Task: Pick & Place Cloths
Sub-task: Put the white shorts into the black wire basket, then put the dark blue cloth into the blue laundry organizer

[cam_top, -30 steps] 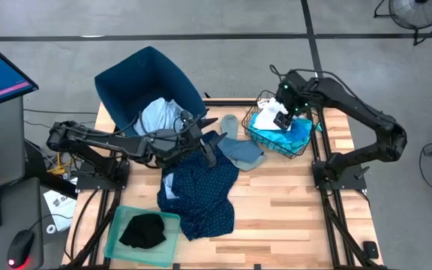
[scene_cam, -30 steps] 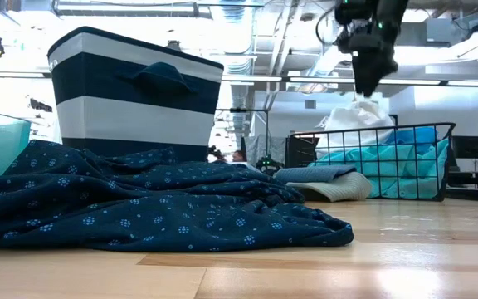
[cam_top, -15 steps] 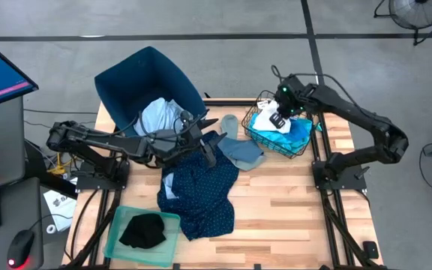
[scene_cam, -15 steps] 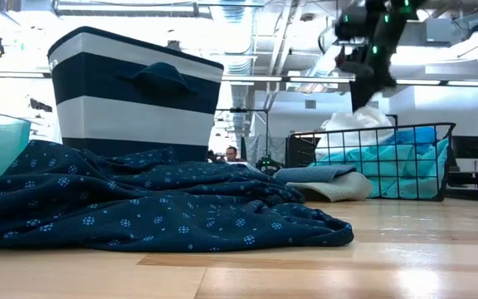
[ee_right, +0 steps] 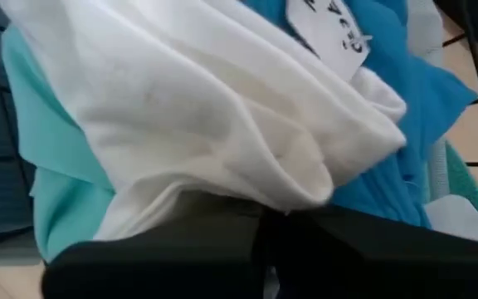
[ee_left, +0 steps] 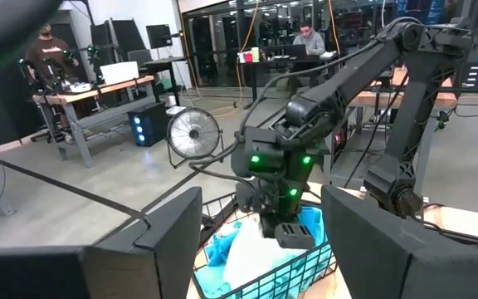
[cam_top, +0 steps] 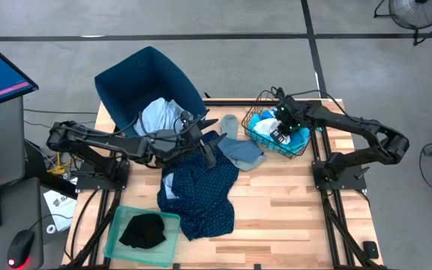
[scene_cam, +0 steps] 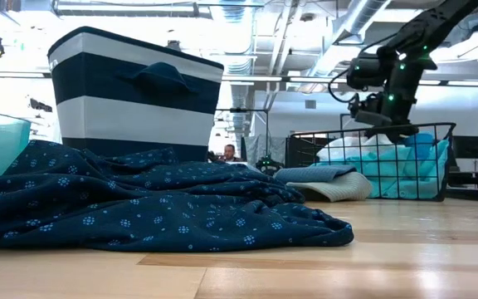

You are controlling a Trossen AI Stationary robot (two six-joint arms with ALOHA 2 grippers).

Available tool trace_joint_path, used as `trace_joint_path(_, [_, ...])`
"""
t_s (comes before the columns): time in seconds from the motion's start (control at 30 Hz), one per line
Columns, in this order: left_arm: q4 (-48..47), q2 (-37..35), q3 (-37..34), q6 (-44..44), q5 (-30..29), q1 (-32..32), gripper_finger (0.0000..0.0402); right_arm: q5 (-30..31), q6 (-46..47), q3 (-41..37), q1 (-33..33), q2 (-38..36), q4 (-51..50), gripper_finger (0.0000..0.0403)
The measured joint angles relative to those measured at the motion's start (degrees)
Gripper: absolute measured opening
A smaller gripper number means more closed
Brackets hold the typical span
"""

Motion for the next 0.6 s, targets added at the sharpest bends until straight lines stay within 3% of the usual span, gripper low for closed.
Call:
trace_joint_path(0.13, [0.0, 0.0, 0.0, 0.0, 0.0, 0.0, 0.0228, 0.0, -0.2, 1.2, -1.0, 0.0, -1.9, 0.0007])
trace_joint_path(0.33, [-4.8, -0.6, 0.0, -0.7, 2.1, -2.6, 0.0228, 0.1, -1.9, 10.3, -0.2, 0.0, -10.9, 0.0015])
trace_joint_path(0.6, [-20.7, -1.8, 0.0, -11.9, 6.1, -8.9, 0.0235, 0.2, -5.3, 26.1, 4.8, 0.0, -20.8, 0.0091])
